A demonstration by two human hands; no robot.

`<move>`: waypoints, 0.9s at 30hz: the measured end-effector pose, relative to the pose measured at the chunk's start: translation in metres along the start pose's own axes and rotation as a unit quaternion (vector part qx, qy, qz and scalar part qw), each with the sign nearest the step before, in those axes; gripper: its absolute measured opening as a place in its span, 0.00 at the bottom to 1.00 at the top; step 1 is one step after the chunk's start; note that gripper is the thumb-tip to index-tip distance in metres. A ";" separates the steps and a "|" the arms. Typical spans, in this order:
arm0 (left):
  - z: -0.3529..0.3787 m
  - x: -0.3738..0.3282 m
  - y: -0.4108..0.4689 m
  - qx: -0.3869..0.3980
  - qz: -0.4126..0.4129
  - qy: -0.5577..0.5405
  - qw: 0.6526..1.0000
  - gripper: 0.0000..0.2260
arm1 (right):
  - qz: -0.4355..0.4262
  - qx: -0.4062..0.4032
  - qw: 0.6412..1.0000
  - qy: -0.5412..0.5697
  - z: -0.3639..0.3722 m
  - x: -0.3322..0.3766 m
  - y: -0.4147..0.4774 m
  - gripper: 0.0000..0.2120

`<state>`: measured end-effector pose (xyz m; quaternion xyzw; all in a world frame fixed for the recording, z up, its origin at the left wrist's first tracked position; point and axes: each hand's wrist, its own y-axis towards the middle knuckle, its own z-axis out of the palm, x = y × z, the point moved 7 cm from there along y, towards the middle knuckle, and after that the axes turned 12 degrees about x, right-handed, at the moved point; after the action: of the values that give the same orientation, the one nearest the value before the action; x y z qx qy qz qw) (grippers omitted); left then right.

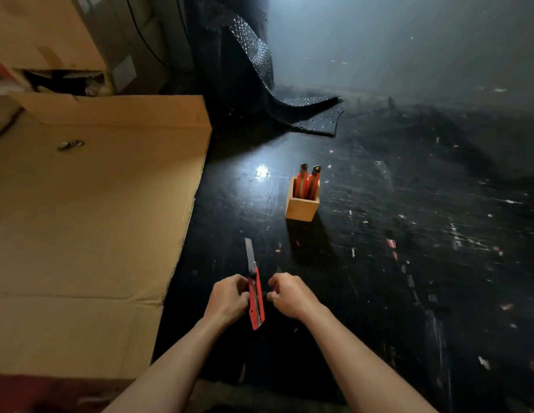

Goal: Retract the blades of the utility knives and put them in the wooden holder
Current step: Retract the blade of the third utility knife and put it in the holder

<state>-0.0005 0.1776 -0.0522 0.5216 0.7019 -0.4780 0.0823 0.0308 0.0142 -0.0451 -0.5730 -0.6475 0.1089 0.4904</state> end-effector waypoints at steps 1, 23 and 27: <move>0.004 0.006 -0.001 0.006 -0.007 -0.012 1.000 0.10 | 0.002 0.012 1.000 0.006 0.010 -0.001 0.000 0.18; -0.020 -0.076 0.001 0.061 0.124 -0.289 0.947 0.14 | -0.127 -0.111 0.947 0.274 -0.052 0.007 -0.043 0.11; -0.051 -0.130 -0.002 0.083 0.181 -0.317 0.927 0.13 | -0.192 -0.151 0.930 0.275 -0.105 0.025 -0.064 0.11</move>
<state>0.0746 0.1317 0.0562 0.4660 0.4909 -0.6521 0.3415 0.0733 -0.0291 0.0642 -0.5128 -0.5934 -0.2482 0.5687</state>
